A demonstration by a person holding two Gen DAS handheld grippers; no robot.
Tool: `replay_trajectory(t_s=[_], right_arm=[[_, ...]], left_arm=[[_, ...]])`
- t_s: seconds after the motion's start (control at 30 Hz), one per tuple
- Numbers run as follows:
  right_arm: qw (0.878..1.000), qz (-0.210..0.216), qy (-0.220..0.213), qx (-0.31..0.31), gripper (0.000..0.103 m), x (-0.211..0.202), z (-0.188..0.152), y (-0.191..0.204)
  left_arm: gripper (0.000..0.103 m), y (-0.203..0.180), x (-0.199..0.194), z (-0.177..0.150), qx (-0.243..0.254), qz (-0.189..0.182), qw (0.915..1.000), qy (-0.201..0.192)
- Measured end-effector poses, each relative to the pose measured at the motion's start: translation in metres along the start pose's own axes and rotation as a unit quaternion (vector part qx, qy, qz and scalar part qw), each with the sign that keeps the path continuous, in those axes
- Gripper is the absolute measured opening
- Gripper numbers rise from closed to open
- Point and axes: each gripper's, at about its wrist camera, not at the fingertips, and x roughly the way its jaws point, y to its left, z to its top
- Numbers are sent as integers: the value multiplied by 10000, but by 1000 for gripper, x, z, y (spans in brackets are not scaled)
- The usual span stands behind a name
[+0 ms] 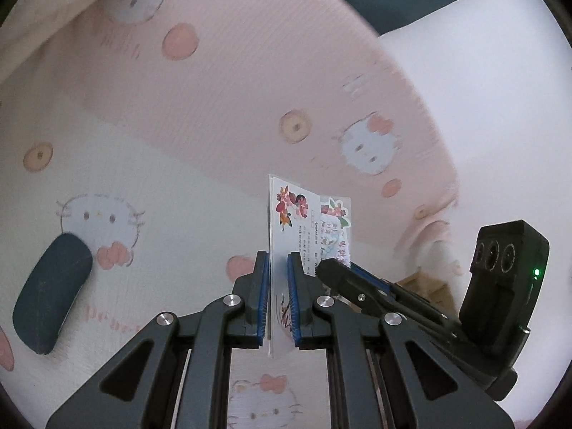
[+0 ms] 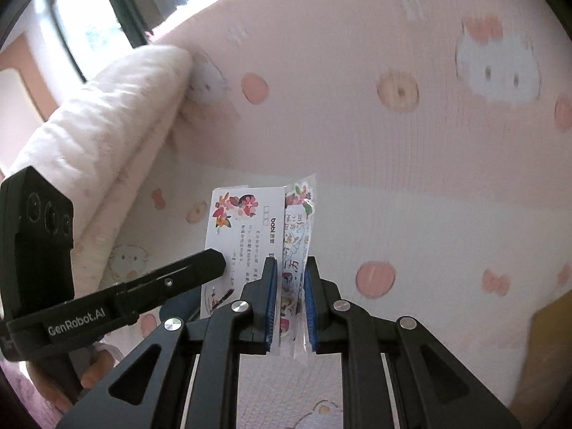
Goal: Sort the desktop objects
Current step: 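Lift the card and sticker packet with the left gripper toward the box, then lower the card and packet into the box and open the left gripper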
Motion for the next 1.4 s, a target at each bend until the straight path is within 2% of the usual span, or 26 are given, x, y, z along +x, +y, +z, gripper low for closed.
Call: replay_trajectory(t_s=[0.13,0.27,0.5,0.73,0.9,1.13,1.23,1.4], right_arm=[[9992,-152,-288,-226,12,-31,4,13],[9978,-347,-482,-288,12,-59,1,9],[9966,-423,-712,11,12,-106,-21,-30],[9917,-705,-897,595,12,-157,-41,-88],[9824,-1066,-1098,1070,12,-201,-57,-141],[9677,-1721,-1045,1514,12,-247,-87,-216],[9620,-1995,-928,1618,12,-260,-93,-244],[9532,-2157,-576,2039,12,-275,-107,-296]], left_arm=[[11,-23,-11,0,92,-279,9995,-108],[11,-42,-15,-12,253,-384,9989,-99],[12,-94,1,-39,575,-414,9975,80],[12,-167,43,-64,939,-653,9927,391],[12,-229,84,-83,1344,-974,9833,752],[12,-309,144,-115,1867,-1319,9643,1338],[13,-336,174,-125,2035,-1349,9558,1640],[14,-370,225,-146,1998,-1189,9408,2465]])
